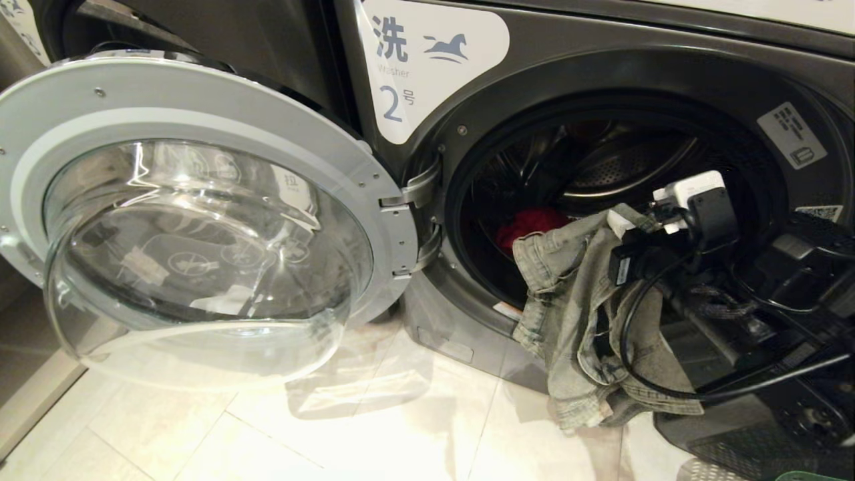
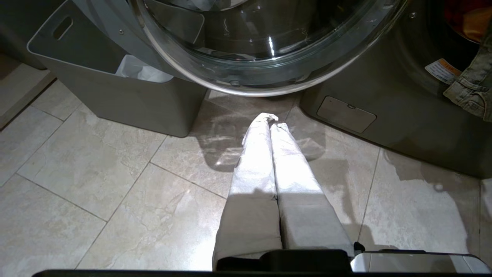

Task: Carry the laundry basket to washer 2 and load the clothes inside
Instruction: Place the clothes into the washing machine

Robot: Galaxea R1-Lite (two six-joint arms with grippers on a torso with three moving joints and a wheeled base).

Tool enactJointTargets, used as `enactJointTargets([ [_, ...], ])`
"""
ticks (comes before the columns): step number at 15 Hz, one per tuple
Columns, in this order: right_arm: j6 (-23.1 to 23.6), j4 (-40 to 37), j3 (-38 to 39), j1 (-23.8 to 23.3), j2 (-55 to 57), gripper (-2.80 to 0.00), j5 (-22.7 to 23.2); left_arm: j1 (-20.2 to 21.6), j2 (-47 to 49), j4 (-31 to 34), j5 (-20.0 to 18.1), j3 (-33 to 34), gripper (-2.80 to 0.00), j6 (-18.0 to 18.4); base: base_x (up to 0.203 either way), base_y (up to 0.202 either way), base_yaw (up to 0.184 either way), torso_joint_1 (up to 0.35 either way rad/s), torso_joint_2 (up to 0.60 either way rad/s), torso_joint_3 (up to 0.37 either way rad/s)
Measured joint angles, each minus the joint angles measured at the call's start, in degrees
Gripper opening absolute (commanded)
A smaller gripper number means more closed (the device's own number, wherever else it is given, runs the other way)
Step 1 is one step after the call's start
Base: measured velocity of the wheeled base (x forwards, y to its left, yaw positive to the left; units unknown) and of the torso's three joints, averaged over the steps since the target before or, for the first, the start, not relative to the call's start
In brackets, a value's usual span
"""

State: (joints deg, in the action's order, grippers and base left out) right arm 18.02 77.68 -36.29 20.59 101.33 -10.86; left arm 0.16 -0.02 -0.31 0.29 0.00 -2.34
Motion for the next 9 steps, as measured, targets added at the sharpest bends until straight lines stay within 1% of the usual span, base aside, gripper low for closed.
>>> enactJointTargets([
  [3,-0.34,2.04,-5.97,-0.06,7.47,-2.80,-2.81,0.02,0.00,-0.02,0.00,0.00,-2.80,0.00,0.000,0.000,0.000,0.000,0.00,0.000],
  [5,-0.63,2.04,-11.93,-0.04,12.43,-2.80,-4.97,0.00,0.00,-0.01,0.00,0.00,-2.80,0.01,0.000,0.000,0.000,0.000,0.00,0.000],
  [9,-1.13,0.58,-28.17,0.02,22.22,-2.80,-9.57,-0.02,0.00,-0.02,0.00,0.00,-2.80,0.00,0.000,0.000,0.000,0.000,0.00,0.000],
])
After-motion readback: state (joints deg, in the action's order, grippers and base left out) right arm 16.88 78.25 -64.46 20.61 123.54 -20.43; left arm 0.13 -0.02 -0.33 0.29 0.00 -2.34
